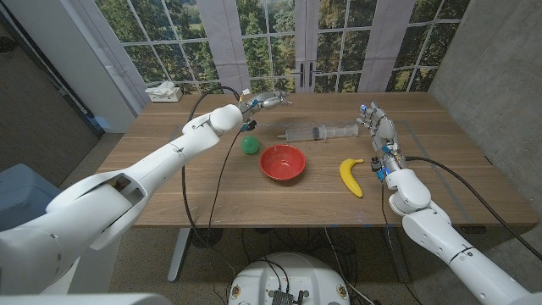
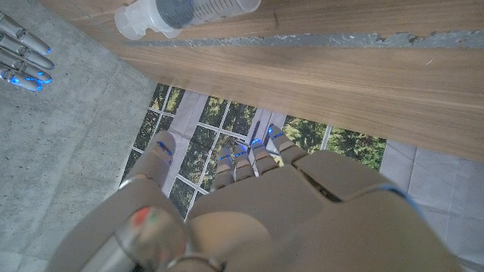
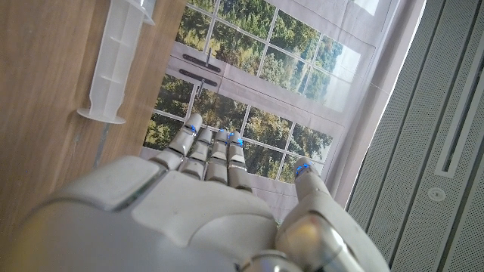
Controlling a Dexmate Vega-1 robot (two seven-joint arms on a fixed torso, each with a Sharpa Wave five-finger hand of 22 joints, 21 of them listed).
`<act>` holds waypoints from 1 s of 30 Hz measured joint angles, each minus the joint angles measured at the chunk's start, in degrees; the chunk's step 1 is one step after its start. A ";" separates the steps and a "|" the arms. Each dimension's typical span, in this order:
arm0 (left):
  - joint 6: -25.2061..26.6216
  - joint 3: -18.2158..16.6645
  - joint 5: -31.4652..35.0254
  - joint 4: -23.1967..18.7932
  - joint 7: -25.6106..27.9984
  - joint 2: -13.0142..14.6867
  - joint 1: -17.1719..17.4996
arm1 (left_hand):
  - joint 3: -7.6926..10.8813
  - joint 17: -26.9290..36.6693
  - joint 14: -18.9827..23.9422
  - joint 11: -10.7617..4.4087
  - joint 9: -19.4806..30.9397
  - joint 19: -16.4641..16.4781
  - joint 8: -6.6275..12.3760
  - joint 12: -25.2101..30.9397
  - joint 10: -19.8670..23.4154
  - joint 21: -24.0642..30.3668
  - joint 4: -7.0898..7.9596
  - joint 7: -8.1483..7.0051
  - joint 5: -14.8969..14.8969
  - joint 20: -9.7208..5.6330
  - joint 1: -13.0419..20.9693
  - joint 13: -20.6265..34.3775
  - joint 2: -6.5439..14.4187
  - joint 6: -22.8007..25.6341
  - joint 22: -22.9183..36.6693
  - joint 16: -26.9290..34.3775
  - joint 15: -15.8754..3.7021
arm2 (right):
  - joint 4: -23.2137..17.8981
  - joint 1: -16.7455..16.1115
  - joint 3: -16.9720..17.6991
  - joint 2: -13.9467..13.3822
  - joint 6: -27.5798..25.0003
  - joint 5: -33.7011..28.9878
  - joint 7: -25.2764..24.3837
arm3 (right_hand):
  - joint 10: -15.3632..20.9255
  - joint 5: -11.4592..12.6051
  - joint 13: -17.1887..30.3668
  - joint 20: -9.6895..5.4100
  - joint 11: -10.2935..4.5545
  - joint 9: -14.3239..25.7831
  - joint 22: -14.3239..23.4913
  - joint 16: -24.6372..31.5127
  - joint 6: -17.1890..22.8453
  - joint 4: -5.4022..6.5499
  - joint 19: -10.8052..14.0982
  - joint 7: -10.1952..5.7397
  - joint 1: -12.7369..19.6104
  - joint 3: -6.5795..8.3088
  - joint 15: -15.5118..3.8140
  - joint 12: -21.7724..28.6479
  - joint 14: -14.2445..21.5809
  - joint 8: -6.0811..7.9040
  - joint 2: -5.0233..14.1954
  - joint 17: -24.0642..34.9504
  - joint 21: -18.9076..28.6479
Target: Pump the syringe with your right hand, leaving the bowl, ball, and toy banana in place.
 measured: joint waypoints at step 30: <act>-0.36 4.24 2.72 5.05 -4.09 -3.38 -3.78 | 0.00 0.00 -0.31 -0.10 -0.01 0.21 0.00 0.03 0.52 -0.43 -0.47 -0.30 0.00 -0.21 0.76 0.29 -0.30 0.30 0.01 0.01 -0.31 | 0.46 -0.96 1.01 0.31 1.54 0.09 0.15 | 0.31 0.01 0.00 -0.18 0.31 0.00 -0.01 0.00 -0.01 -0.26 0.59 0.00 0.00 -0.26 0.00 -0.40 0.00 0.00 0.00 0.01 -1.54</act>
